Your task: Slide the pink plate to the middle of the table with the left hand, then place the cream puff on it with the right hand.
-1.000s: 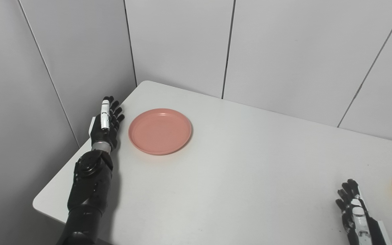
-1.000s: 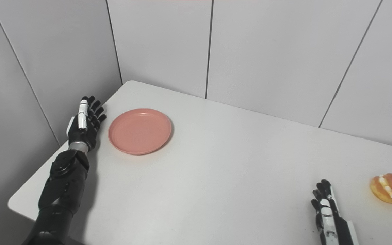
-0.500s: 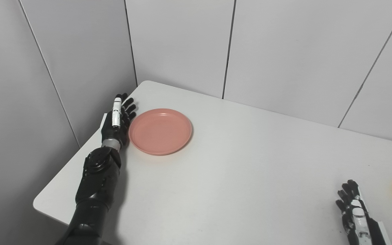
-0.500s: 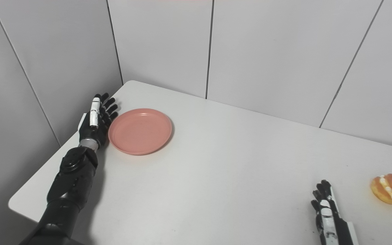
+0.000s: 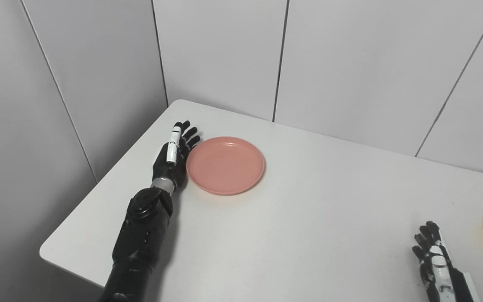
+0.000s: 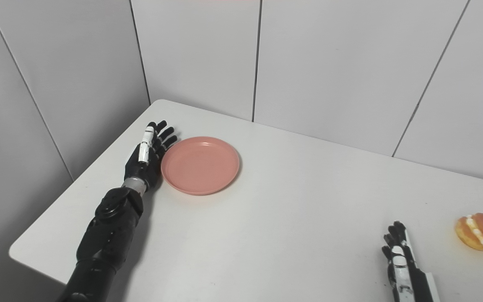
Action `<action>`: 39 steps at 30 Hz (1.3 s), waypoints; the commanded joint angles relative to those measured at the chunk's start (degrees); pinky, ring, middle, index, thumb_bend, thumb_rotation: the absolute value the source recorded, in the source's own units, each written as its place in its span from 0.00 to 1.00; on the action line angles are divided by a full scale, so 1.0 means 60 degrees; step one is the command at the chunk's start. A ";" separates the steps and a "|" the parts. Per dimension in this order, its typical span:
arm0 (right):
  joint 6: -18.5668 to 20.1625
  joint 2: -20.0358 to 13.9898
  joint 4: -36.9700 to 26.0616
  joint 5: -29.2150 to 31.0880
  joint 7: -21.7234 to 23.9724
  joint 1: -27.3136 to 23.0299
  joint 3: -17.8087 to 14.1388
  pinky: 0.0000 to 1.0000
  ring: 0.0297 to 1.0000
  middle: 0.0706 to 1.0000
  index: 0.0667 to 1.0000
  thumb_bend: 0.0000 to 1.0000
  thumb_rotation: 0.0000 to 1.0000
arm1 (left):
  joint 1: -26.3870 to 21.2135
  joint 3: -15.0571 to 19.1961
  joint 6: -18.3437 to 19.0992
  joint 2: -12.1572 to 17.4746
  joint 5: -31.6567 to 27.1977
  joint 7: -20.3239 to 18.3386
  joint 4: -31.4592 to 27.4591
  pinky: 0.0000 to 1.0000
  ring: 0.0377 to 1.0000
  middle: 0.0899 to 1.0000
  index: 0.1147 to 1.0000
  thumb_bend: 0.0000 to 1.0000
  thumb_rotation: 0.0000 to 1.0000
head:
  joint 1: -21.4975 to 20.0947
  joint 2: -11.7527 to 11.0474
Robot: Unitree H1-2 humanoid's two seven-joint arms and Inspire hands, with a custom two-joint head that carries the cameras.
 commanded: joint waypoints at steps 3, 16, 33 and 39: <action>-0.0037 0.0098 0.0211 0.0049 0.0045 0.0321 0.0077 1.00 1.00 1.00 1.00 0.19 1.00 | 0.0143 -0.0243 0.0171 -0.0181 0.0098 -0.0103 0.0041 0.95 0.92 0.91 0.90 0.37 1.00 | -0.0061 0.0075; -0.0161 0.0202 0.0353 -0.0117 -0.0043 0.0276 0.0097 1.00 1.00 1.00 1.00 0.21 1.00 | 0.0276 -0.0879 0.0290 -0.0625 0.0348 -0.0274 0.0027 0.94 0.92 0.92 0.90 0.36 1.00 | -0.0372 0.0247; 0.0005 0.0320 0.0173 -0.0327 -0.0156 0.0303 0.0128 1.00 1.00 1.00 1.00 0.24 1.00 | 0.0512 -0.1564 0.0324 -0.1081 0.0522 -0.0537 -0.0549 0.88 0.88 0.88 0.87 0.40 1.00 | -0.1106 0.0616; -0.0001 0.0361 0.0130 -0.0403 -0.0237 0.0289 0.0161 1.00 1.00 1.00 1.00 0.26 1.00 | 0.0749 -0.1936 0.0416 -0.1224 0.0613 -0.0697 -0.0857 0.87 0.87 0.87 0.87 0.42 1.00 | -0.1462 0.0803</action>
